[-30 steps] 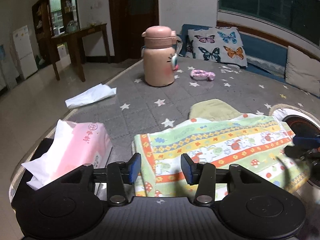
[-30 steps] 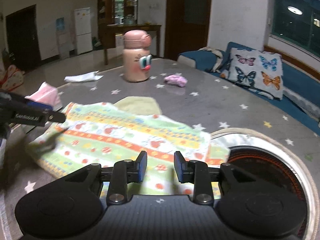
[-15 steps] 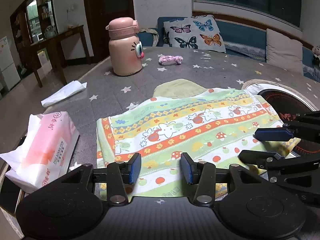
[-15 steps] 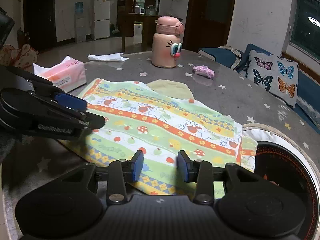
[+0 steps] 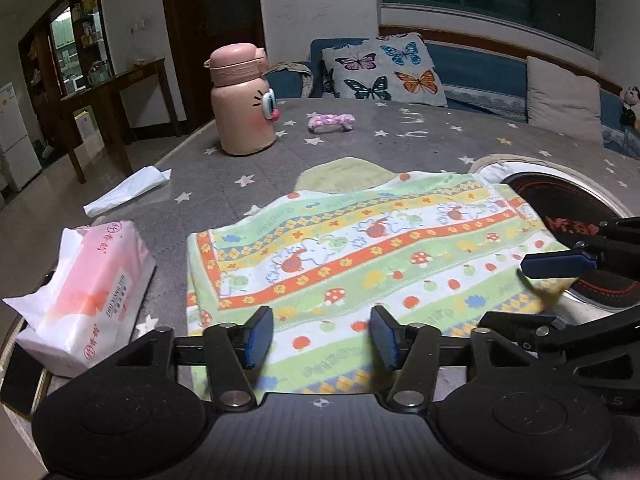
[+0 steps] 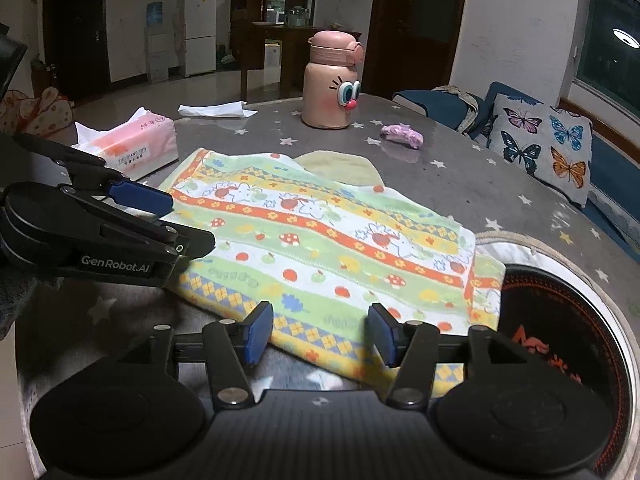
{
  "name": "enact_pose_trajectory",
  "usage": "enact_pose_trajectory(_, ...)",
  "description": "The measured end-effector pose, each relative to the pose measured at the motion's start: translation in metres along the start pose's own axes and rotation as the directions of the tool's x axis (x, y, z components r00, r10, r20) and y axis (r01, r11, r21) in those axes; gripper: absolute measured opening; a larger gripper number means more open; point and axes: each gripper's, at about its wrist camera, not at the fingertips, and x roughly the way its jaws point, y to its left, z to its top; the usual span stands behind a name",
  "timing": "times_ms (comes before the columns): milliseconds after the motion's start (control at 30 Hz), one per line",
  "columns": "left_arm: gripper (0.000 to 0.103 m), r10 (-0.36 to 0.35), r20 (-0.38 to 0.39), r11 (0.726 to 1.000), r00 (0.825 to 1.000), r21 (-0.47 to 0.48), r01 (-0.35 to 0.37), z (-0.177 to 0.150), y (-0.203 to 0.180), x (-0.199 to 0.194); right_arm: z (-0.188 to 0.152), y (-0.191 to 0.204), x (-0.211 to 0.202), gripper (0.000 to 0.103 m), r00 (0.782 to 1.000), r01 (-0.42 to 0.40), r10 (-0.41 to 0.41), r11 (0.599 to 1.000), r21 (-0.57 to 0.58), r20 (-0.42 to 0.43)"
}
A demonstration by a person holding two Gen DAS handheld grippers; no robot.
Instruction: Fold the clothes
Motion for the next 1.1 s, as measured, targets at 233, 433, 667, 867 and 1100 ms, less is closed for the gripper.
enact_pose_trajectory(233, 0.079, -0.033, 0.010, 0.999, 0.999, 0.012, 0.033, -0.004, -0.017, -0.013, -0.014, -0.004, -0.018, 0.065, 1.000, 0.015, -0.015, 1.000, 0.008, -0.002)
enact_pose_trajectory(433, 0.094, -0.048, 0.014, 0.999, 0.999, 0.021, 0.047, -0.010, -0.031, -0.022, -0.030, -0.009, -0.035, 0.070, 1.000, 0.031, -0.031, 0.999, 0.039, 0.001)
enact_pose_trajectory(667, 0.103, -0.039, 0.014, 0.999, 0.999, 0.022, 0.039, -0.019, -0.041, -0.033, -0.046, -0.009, -0.050, 0.084, 0.999, 0.046, -0.047, 0.996, 0.081, 0.007)
enact_pose_trajectory(867, 0.103, -0.023, 0.010, 1.000, 1.000, 0.010, 0.023, -0.026, -0.046, -0.041, -0.059, -0.011, -0.058, 0.094, 0.997, 0.082, -0.083, 0.987, 0.138, 0.002)
enact_pose_trajectory(1100, 0.103, -0.013, 0.003, 1.000, 1.000, 0.024, 0.013, -0.036, -0.057, -0.048, -0.070, -0.014, -0.072, 0.102, 0.993, 0.114, -0.117, 0.977, 0.179, 0.006)
